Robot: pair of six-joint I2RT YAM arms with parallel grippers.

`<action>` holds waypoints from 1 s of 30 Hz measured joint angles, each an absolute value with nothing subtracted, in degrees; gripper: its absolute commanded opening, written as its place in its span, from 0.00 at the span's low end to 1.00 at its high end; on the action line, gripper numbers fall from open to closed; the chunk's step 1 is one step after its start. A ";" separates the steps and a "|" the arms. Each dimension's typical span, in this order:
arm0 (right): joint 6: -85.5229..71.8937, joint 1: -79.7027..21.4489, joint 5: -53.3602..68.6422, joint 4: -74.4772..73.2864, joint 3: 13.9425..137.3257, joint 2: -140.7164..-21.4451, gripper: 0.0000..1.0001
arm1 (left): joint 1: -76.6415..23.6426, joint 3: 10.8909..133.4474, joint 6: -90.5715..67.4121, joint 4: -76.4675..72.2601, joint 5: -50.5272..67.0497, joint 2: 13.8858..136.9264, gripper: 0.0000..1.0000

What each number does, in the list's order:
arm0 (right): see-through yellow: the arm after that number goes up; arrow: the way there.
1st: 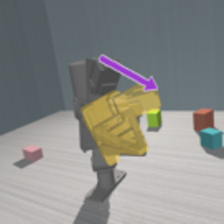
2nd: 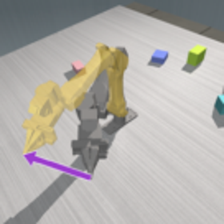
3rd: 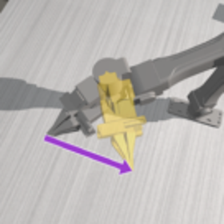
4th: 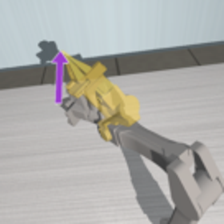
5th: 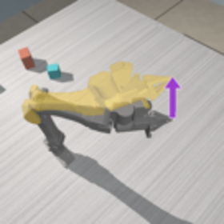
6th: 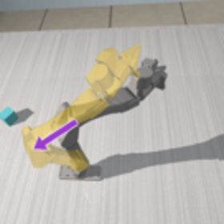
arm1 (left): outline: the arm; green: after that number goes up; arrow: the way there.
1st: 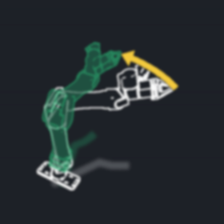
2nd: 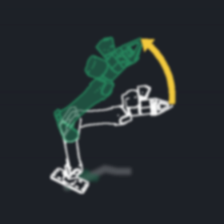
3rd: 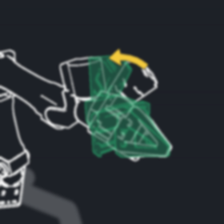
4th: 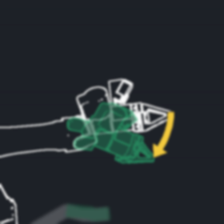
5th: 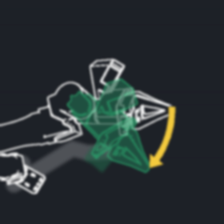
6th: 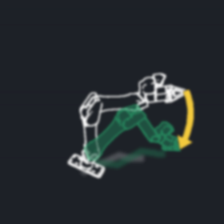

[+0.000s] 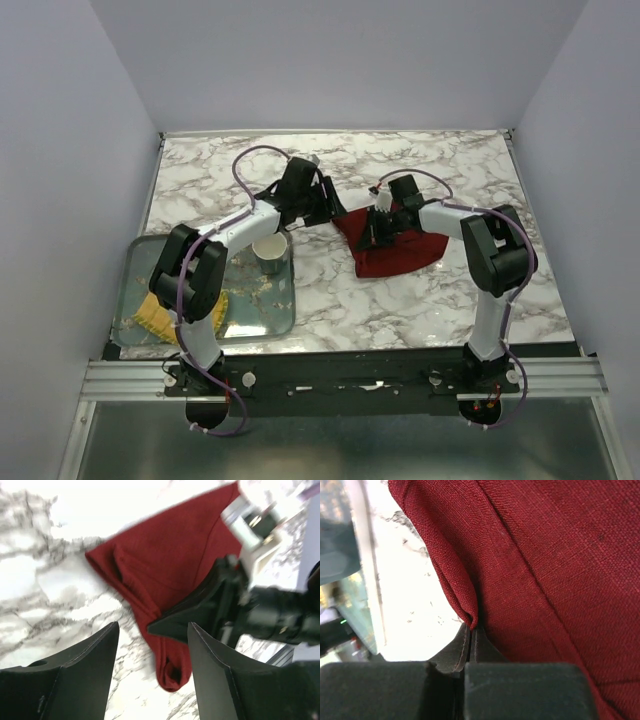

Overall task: Fold the napkin, place the utensils inside, and roll it up
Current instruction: Roll the napkin with the utensil

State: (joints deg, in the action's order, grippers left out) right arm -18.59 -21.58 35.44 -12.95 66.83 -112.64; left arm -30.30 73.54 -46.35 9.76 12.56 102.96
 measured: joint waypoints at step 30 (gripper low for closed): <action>-21.91 -17.50 45.23 -10.24 65.95 -116.31 0.01 | -34.74 65.01 -55.68 -11.25 18.70 114.43 0.01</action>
State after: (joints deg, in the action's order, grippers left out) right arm -21.91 -17.50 45.23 -10.24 65.95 -116.31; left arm -34.74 65.01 -55.68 -11.25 18.70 114.43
